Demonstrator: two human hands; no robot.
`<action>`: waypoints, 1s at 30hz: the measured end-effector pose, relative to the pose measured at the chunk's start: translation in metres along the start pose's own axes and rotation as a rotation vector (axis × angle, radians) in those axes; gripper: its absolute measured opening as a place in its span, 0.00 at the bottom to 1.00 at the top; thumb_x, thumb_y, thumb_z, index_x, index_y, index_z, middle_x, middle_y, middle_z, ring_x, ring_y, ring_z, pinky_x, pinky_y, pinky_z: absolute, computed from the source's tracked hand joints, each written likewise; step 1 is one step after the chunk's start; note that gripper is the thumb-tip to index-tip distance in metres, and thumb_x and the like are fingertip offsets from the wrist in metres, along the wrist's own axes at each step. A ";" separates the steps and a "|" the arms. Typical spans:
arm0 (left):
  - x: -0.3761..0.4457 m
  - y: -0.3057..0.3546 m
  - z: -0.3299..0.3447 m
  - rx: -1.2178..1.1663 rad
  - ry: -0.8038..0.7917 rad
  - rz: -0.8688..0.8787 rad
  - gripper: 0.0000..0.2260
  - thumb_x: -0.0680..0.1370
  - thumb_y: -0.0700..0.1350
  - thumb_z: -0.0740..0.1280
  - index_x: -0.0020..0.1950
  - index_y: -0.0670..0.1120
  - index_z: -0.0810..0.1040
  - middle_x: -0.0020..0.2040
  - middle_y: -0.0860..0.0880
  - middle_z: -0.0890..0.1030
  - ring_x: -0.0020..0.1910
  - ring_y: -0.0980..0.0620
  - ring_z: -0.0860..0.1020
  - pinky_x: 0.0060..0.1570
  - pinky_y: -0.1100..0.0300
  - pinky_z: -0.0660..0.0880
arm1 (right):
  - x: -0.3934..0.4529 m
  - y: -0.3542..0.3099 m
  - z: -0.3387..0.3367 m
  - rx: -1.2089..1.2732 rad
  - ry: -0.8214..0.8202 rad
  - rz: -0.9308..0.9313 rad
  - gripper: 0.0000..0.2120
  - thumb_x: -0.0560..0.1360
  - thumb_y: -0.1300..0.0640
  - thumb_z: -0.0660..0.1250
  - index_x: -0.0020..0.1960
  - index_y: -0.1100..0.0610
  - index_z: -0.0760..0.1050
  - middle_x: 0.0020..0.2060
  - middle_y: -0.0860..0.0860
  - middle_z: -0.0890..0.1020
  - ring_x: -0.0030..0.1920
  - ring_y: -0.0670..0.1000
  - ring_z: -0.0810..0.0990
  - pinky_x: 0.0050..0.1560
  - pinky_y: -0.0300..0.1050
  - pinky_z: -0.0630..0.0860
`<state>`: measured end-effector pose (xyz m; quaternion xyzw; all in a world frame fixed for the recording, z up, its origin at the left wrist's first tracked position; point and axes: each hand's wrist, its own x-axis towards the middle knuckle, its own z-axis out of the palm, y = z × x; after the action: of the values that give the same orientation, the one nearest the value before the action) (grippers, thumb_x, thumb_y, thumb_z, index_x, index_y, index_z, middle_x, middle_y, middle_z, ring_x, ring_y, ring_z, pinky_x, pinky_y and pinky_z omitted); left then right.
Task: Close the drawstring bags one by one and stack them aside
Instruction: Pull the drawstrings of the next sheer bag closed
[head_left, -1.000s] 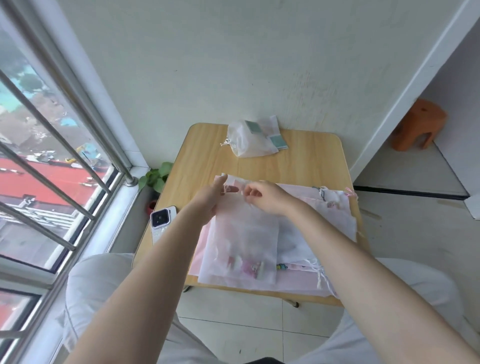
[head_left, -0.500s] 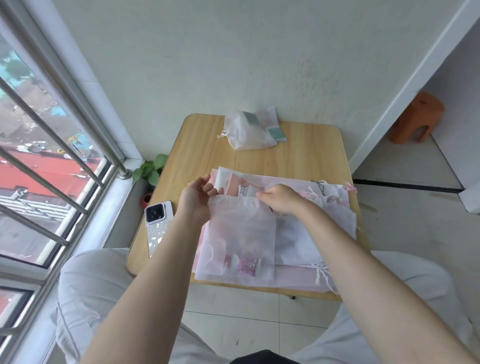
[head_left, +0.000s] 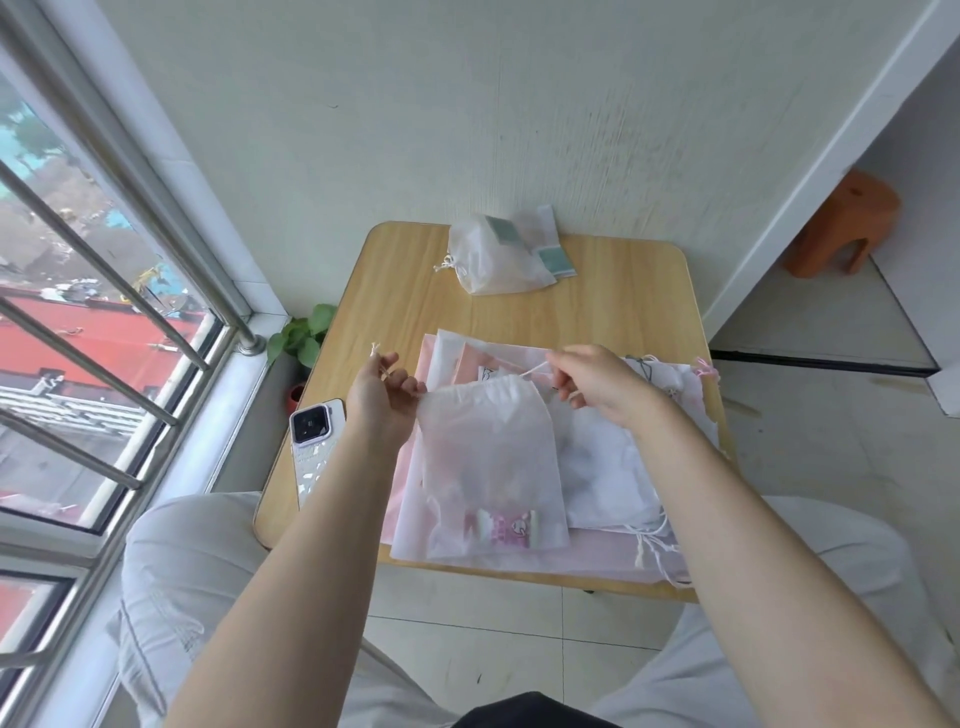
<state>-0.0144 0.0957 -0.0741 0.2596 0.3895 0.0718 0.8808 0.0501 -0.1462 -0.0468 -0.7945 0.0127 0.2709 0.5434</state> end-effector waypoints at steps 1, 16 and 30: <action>-0.001 0.001 0.000 -0.024 -0.011 0.001 0.12 0.81 0.44 0.60 0.39 0.43 0.73 0.26 0.49 0.64 0.24 0.50 0.67 0.34 0.59 0.73 | 0.001 0.000 0.000 0.128 0.044 0.016 0.16 0.80 0.53 0.61 0.34 0.56 0.68 0.33 0.54 0.73 0.31 0.51 0.73 0.31 0.42 0.68; -0.017 -0.001 0.002 0.584 0.027 0.186 0.09 0.80 0.43 0.62 0.42 0.44 0.79 0.27 0.51 0.61 0.22 0.54 0.59 0.24 0.63 0.58 | 0.010 0.002 0.011 0.937 0.280 0.177 0.10 0.81 0.53 0.60 0.43 0.54 0.67 0.21 0.46 0.57 0.18 0.46 0.55 0.23 0.37 0.56; -0.014 -0.007 0.016 1.503 0.115 0.668 0.14 0.81 0.45 0.56 0.46 0.44 0.80 0.34 0.48 0.76 0.33 0.48 0.71 0.29 0.59 0.62 | 0.006 0.003 0.011 -0.583 0.549 -0.150 0.16 0.81 0.53 0.56 0.36 0.57 0.61 0.33 0.51 0.70 0.37 0.56 0.68 0.34 0.48 0.60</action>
<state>-0.0133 0.0783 -0.0597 0.8778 0.2806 0.0632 0.3830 0.0495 -0.1365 -0.0551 -0.9567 0.0218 0.0006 0.2902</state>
